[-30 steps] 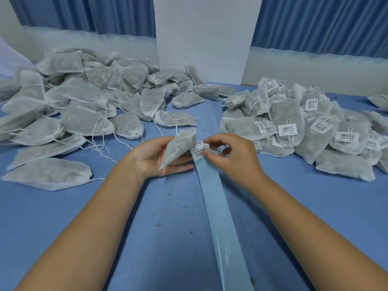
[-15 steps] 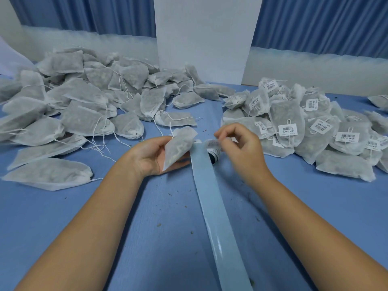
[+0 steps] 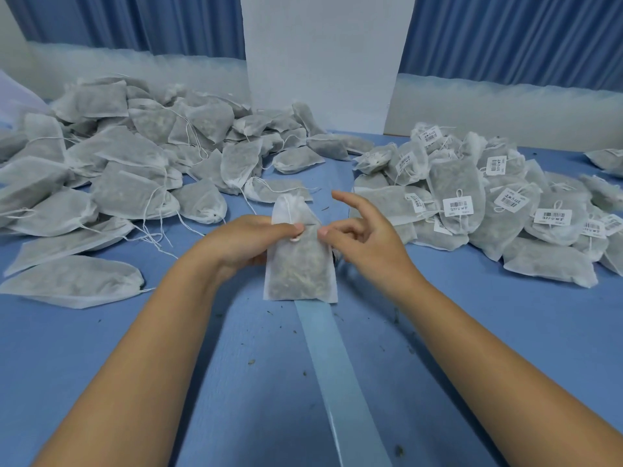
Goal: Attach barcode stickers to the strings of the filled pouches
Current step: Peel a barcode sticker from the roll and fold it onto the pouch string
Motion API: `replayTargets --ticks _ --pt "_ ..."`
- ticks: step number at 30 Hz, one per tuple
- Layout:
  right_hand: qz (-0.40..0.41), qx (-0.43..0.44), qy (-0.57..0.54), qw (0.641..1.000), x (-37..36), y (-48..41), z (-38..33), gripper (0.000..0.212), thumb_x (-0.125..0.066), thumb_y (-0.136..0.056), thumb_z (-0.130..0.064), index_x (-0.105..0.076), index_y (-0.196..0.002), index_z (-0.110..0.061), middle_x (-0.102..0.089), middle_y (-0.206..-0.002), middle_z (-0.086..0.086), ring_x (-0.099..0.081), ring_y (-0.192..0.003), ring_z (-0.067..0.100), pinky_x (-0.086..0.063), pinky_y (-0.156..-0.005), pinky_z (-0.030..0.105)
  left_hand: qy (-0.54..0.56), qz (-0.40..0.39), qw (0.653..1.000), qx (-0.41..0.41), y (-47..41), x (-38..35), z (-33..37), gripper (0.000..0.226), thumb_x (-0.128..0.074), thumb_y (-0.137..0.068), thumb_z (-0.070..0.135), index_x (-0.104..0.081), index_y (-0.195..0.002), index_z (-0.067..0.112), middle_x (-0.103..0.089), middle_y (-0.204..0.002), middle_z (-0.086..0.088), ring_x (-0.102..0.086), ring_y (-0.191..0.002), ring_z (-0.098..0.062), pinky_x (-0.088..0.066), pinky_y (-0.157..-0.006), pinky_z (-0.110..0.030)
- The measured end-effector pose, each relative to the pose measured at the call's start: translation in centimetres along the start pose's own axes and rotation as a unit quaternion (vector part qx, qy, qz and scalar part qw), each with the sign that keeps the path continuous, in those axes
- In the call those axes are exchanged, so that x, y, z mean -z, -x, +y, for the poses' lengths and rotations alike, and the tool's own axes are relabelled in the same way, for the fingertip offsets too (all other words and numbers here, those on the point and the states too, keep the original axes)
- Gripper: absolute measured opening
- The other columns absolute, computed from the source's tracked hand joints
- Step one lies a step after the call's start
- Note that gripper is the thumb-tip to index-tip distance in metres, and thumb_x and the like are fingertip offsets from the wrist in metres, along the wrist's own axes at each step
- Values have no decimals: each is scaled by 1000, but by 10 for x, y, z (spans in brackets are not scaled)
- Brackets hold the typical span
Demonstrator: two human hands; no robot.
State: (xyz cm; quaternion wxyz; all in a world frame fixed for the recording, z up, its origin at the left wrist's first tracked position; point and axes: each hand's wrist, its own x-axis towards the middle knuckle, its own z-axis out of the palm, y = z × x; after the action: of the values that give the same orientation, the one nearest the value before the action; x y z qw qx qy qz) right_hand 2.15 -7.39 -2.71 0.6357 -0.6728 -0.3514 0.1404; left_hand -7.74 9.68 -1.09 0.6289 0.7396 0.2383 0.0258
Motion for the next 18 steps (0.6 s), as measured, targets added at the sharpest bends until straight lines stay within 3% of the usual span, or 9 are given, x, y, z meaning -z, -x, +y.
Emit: replayTargets --ticks 4,6,7,9,11,15,18 --pt "7 -20 -19 1000 -3 2 3 59 -78 -82 -12 -50 -129 -33 -72 -85 3 -63 -68 8 -49 -61 18 -43 2 999 -4 2 -1 0 24 -72 -87 39 -78 -98 19 -78 -96 4 -73 -95 -14 -53 -95 -31" --pt "30 -30 -57 997 -1 0 3 59 -77 -82 -10 -51 -129 -34 -72 -87 7 -63 -69 11 -52 -62 22 -96 48 994 -29 1 -1 -1 28 -74 -81 49 -79 -92 23 -75 -95 10 -69 -93 -14 -51 -88 -25" --pt "40 -31 -74 996 0 -1 3 58 -77 -82 -9 -51 -128 -35 -72 -86 6 -63 -69 12 -54 -63 23 -116 85 988 -48 -1 -2 -2 29 -75 -78 54 -78 -88 27 -72 -99 11 -64 -95 -12 -47 -83 -22" --pt "50 -26 -103 993 2 -2 2 58 -76 -83 -8 -51 -127 -36 -71 -81 2 -64 -68 12 -57 -67 25 -128 148 977 -83 -2 -3 -3 28 -78 -71 58 -76 -87 34 -60 -120 7 -53 -108 -9 -38 -86 -23" --pt "55 -25 -125 990 2 -2 2 58 -75 -84 -6 -50 -127 -36 -71 -79 0 -65 -67 12 -57 -69 26 -110 155 975 -111 -1 -5 -3 31 -80 -70 58 -75 -89 34 -56 -126 1 -51 -105 -8 -36 -88 -25" --pt "58 -33 -158 985 1 -1 -1 57 -73 -85 -5 -50 -128 -35 -74 -87 6 -69 -71 15 -57 -70 27 -67 87 984 -139 4 -11 2 27 -75 -80 52 -77 -89 27 -75 -95 3 -68 -86 -13 -48 -79 -27" --pt "61 -41 -191 979 0 -1 -4 59 -71 -86 -3 -48 -134 -28 -72 -91 10 -70 -78 17 -57 -70 27 -70 62 987 -131 5 -15 2 25 -70 -84 55 -76 -87 31 -76 -90 6 -68 -76 -1 -47 -75 -24"
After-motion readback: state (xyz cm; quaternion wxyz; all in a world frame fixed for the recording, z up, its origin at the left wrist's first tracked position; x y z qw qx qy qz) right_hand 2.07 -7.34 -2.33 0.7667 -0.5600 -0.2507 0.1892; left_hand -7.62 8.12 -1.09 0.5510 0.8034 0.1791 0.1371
